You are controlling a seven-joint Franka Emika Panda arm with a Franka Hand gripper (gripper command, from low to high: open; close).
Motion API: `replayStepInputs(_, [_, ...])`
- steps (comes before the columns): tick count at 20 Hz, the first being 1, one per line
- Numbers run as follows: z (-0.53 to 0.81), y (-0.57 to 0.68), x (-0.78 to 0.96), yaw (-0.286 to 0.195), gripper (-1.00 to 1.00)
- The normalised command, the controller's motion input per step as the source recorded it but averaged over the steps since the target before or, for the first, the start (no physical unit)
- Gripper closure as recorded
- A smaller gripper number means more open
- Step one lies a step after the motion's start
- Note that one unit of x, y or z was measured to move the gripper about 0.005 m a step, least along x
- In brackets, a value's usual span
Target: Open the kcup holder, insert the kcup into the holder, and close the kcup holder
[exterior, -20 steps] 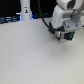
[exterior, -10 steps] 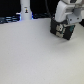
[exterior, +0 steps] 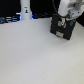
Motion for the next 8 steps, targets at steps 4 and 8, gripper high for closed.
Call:
replayStepInputs(4, [0.80,0.38,-0.05,0.013,-1.00])
replayStepInputs(8, [0.93,0.25,0.04,-0.004,-1.00])
